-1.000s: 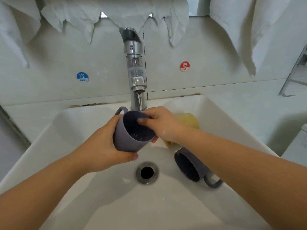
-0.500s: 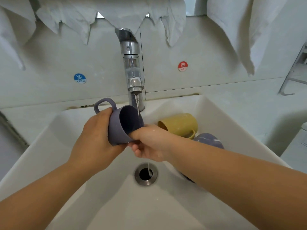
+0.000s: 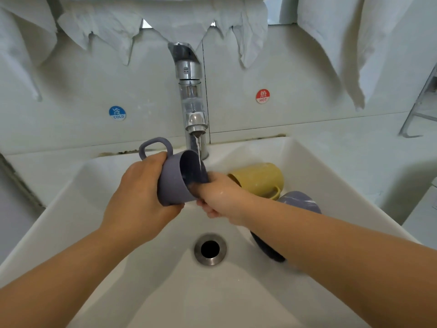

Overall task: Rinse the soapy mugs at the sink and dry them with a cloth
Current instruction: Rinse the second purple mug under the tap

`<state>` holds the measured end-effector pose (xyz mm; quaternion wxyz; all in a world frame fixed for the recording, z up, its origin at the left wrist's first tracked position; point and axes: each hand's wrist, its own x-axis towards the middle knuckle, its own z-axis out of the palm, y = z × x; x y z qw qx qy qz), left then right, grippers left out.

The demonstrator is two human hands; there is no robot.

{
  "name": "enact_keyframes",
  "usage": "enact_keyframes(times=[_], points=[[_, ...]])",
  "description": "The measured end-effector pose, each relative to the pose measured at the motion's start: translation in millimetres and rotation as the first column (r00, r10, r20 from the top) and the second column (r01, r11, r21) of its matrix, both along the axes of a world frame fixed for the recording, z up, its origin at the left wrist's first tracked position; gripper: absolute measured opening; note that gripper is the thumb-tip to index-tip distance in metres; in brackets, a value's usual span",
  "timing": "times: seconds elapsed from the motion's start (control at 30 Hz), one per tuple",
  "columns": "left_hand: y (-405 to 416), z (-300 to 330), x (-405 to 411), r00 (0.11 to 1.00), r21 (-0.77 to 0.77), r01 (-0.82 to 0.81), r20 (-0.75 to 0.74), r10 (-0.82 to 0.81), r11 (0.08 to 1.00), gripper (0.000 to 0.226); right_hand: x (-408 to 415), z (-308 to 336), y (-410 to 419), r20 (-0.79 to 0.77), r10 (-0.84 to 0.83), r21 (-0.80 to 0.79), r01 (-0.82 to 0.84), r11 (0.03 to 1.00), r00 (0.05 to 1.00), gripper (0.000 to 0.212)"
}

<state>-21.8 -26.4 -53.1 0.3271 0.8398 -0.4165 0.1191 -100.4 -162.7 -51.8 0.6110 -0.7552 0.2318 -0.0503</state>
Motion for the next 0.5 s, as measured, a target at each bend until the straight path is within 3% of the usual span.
enact_keyframes(times=[0.07, 0.13, 0.2, 0.27, 0.4, 0.5], points=[[0, 0, 1, 1.000, -0.001, -0.015, 0.014, 0.015, 1.000, 0.058, 0, -1, 6, -0.012, 0.021, 0.244, -0.018, 0.970, 1.000, 0.012], [0, -1, 1, 1.000, 0.000, -0.008, 0.004, 0.008, 1.000, 0.059, 0, -3, 4, -0.003, 0.016, 0.268, -0.014, 0.963, 1.000, 0.013], [-1, -4, -1, 1.000, 0.013, 0.002, -0.001, -0.002, 1.000, 0.059, 1, -5, -1, -0.006, -0.006, 0.052, 0.006, 0.999, 1.000, 0.009], [-3, -7, -4, 0.999, 0.006, -0.002, -0.032, 0.002, 1.000, 0.060, 2, -7, -6, 0.017, -0.037, -0.150, 0.039, 0.988, 0.999, 0.017], [-2, -12, -4, 0.979, 0.005, 0.065, -0.192, -0.063, 0.998, 0.071, 2, -1, -12, 0.049, -0.049, -0.175, 0.057, 0.983, 0.998, 0.023], [3, -6, -7, 0.985, 0.141, 0.099, -0.156, -0.077, 0.985, 0.061, -3, 9, -24, 0.090, -0.053, -0.298, 0.078, 0.951, 0.994, 0.021]])
